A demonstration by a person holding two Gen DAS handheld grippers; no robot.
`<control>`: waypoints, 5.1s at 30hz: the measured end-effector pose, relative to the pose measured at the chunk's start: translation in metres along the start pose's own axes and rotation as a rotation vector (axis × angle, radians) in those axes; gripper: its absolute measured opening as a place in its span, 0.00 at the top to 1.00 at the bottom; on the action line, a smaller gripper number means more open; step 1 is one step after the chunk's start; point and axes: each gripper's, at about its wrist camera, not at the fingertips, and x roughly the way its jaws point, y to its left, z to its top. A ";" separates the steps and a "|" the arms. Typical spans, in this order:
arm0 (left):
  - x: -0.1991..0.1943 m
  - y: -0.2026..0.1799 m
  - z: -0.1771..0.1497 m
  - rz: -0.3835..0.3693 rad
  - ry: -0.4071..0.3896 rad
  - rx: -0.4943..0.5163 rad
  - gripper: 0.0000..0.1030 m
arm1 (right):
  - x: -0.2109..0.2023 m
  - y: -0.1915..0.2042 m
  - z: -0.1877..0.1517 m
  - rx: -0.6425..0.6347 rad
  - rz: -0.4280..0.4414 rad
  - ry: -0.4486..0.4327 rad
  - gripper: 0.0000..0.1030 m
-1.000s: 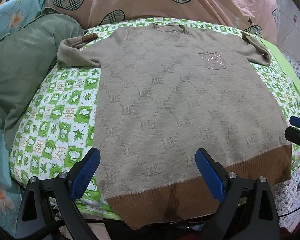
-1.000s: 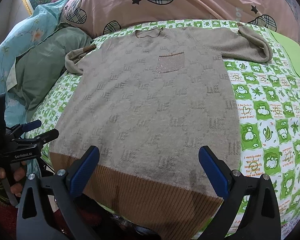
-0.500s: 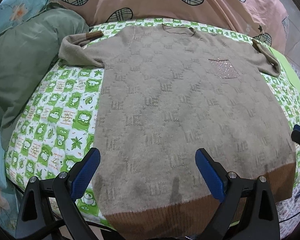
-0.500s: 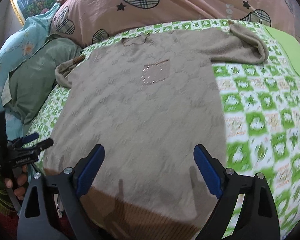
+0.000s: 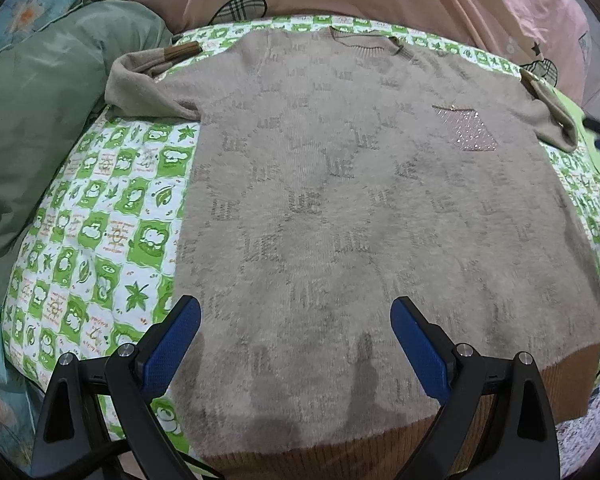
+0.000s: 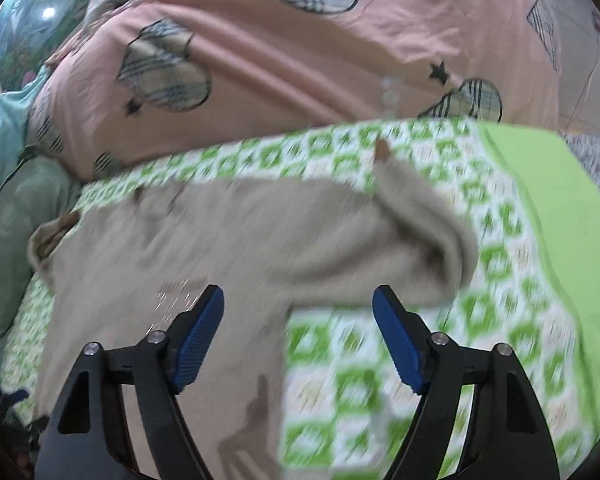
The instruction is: Fold small clothes
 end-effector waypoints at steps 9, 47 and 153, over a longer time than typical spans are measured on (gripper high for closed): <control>0.032 -0.011 0.021 -0.026 0.054 -0.012 0.06 | 0.098 -0.050 0.072 0.035 -0.120 0.023 0.46; 0.046 0.027 0.072 -0.193 -0.039 -0.132 0.06 | 0.142 0.242 -0.035 -0.015 0.639 0.189 0.93; 0.166 0.178 0.344 0.361 -0.110 0.162 0.33 | 0.089 0.101 -0.100 0.174 0.297 0.175 0.51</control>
